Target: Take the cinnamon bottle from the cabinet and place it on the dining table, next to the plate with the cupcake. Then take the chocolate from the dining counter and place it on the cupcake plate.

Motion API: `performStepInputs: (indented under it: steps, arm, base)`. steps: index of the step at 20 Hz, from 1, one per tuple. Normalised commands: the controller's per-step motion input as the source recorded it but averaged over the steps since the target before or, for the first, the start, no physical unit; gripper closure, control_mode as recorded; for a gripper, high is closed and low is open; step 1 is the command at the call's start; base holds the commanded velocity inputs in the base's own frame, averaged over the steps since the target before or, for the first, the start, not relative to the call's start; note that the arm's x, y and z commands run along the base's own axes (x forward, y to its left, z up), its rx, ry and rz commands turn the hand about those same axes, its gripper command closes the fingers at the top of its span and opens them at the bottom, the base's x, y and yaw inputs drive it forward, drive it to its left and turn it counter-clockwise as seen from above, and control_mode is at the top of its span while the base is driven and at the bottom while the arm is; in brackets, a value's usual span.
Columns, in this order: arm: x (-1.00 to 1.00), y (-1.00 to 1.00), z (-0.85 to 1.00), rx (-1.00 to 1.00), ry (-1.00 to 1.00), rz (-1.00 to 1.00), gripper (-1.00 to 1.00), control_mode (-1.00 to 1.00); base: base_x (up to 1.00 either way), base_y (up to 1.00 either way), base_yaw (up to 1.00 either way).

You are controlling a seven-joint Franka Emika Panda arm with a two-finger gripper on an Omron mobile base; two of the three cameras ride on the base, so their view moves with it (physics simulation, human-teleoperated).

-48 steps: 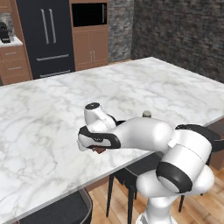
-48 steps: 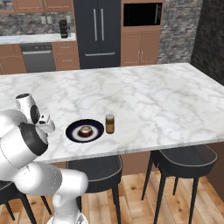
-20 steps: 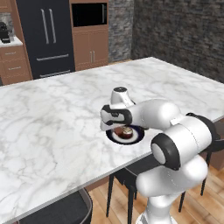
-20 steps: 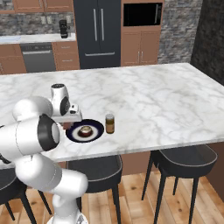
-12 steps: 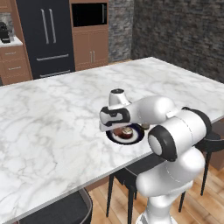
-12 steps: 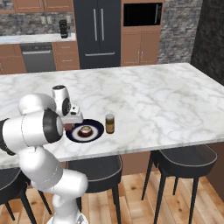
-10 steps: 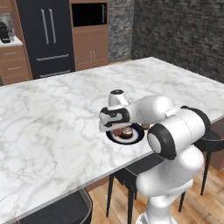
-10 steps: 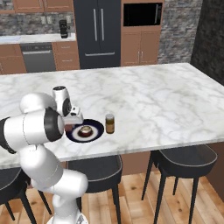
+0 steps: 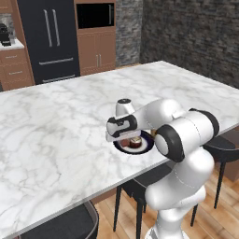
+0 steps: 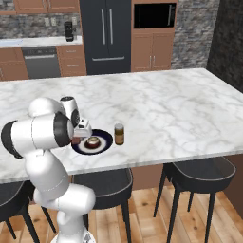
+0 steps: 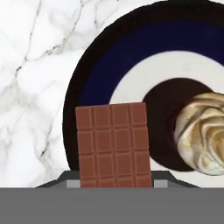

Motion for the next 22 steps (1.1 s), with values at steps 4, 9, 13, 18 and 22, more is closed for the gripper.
performStepInputs:
  steps: [4, 9, 13, 18, 22]
  arm:
    - [0.08, 0.00, -0.15, 0.00, 0.04, -0.02, -1.00, -1.00]
    - [0.06, 0.00, 0.00, 0.00, 0.00, 0.00, -1.00, -1.00]
    - [0.02, -0.01, 0.09, 0.00, 0.00, 0.00, -1.00, -1.00]
    - [-0.05, 0.00, 0.34, 0.00, -0.04, 0.00, -1.00, -1.00]
    - [-0.47, -0.07, 0.30, 0.02, -0.10, 0.00, -1.00, -1.00]
  base:
    - [0.00, 0.00, 0.00]
    - [0.00, 0.00, 0.00]
    - [0.00, 0.00, 0.00]
    - [0.00, 0.00, 0.00]
    - [0.00, 0.00, 0.00]
